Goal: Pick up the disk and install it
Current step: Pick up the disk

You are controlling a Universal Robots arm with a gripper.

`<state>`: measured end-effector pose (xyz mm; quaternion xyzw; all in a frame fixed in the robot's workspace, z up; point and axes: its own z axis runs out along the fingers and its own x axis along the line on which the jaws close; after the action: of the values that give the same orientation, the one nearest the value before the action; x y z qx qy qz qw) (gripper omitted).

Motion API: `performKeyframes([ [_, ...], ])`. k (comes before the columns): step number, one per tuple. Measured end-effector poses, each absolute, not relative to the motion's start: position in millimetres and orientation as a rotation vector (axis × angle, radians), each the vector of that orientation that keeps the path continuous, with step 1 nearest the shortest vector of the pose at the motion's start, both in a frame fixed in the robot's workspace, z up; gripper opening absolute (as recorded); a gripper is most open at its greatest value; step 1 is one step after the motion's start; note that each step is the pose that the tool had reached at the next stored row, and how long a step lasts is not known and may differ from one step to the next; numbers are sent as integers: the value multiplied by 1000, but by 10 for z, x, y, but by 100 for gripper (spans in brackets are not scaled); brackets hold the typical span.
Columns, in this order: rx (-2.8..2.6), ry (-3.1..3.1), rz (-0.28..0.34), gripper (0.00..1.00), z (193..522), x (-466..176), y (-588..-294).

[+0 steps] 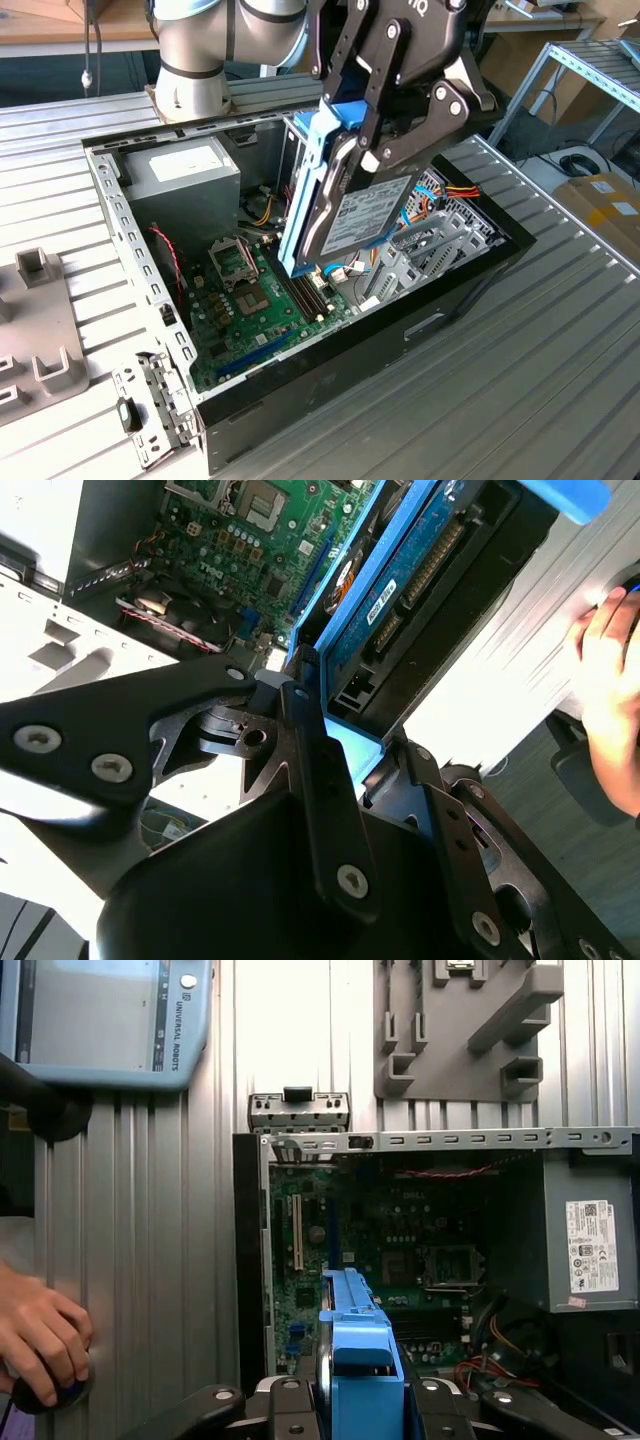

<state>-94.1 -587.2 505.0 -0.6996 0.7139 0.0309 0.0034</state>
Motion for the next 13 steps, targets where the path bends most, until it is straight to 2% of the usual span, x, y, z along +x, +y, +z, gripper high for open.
performKeyframes([
  [13, -2193, 2238, 97, 37, 5043, -927, -5949],
])
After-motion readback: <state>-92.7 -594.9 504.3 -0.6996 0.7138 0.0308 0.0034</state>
